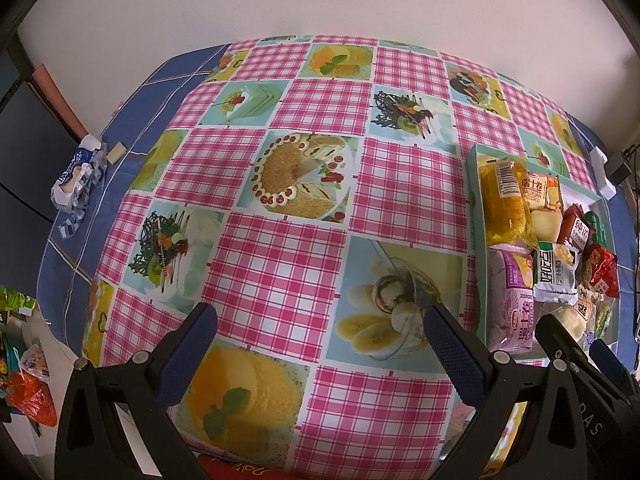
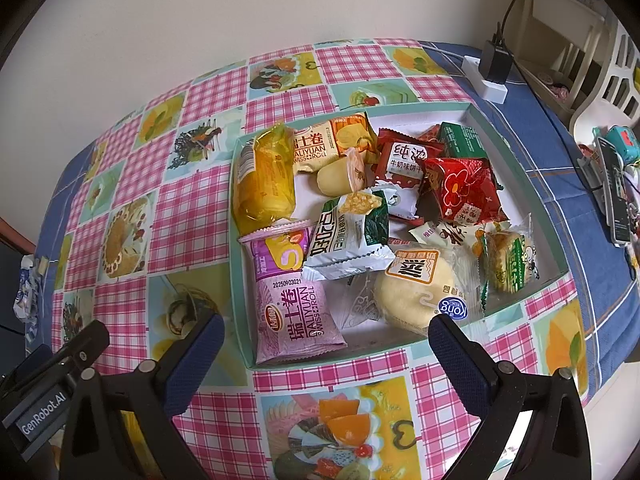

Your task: Organize snacks

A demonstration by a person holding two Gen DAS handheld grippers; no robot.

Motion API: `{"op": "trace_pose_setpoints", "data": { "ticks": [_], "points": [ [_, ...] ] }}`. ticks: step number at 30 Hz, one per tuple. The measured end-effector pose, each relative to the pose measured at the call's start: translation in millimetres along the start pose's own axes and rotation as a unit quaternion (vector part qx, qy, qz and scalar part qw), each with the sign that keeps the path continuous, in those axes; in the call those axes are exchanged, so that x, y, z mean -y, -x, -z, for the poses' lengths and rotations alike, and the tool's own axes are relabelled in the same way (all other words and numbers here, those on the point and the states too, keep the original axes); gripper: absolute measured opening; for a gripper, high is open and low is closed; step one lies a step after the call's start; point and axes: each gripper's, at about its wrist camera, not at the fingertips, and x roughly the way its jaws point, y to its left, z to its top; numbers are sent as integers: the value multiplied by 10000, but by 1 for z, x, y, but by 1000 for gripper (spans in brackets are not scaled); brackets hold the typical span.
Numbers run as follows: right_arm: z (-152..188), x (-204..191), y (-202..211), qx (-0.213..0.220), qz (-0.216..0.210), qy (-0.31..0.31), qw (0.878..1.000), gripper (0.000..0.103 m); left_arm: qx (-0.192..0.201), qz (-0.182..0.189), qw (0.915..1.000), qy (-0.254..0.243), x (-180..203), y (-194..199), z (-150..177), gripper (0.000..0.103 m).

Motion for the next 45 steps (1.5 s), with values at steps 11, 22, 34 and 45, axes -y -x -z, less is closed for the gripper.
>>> {"op": "trace_pose_setpoints", "data": {
  "ticks": [11,22,34,45],
  "points": [
    [0,0,-2,-23,5,3,10000,103,-34,-9,10000,17,-2,-1,1,103],
    [0,0,-2,-31,5,1,10000,103,-46,-20,10000,18,-2,-2,0,103],
    [-1,-1,-2,-33,5,-2,10000,103,-50,-24,10000,21,-2,-2,-1,103],
    [0,-1,-2,-37,2,2,10000,103,-53,-27,10000,16,-2,-3,-1,103]
  ]
}}
